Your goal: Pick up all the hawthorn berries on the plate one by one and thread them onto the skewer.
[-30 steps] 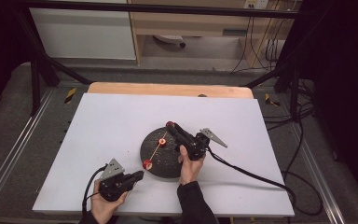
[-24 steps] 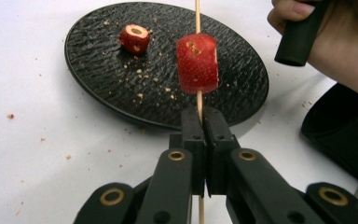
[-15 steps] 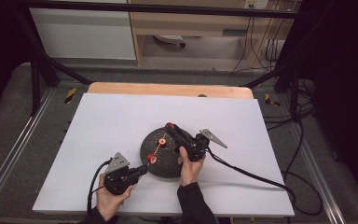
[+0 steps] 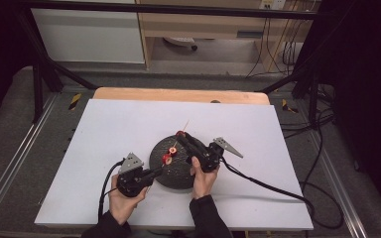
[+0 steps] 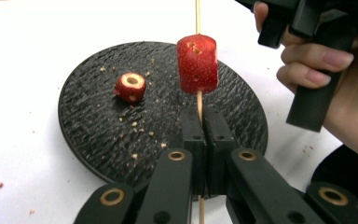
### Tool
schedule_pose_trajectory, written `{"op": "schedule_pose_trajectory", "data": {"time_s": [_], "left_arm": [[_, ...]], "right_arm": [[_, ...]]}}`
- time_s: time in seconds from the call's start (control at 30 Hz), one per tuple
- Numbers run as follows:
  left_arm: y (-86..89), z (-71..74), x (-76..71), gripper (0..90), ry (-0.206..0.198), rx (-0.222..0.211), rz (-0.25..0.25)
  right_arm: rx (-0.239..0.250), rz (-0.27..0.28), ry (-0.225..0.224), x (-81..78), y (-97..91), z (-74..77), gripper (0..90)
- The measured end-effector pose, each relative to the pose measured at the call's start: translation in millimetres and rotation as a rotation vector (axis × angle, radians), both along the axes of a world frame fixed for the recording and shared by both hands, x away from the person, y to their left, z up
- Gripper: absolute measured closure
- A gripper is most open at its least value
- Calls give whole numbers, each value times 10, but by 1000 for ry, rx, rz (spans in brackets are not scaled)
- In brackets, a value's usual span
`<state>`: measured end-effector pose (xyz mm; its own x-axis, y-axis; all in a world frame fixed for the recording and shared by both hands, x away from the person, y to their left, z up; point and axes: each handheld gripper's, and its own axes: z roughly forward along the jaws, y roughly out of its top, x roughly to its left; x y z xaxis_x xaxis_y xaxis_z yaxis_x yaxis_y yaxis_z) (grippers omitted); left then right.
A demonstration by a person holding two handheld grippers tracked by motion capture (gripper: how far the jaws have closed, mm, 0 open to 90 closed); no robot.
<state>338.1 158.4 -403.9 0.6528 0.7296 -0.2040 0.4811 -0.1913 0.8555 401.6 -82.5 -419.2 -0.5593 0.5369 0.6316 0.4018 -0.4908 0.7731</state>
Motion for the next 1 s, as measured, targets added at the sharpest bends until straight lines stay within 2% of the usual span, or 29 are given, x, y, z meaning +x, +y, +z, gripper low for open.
{"op": "schedule_pose_trajectory", "data": {"time_s": [0.53,1.0], "left_arm": [[-116,75,195,881,-17,6,-5],[-134,53,264,881,-27,9,-13]], "right_arm": [[-17,19,8,-32,22,-40,634],[-34,28,20,-45,39,-74,632]]}}
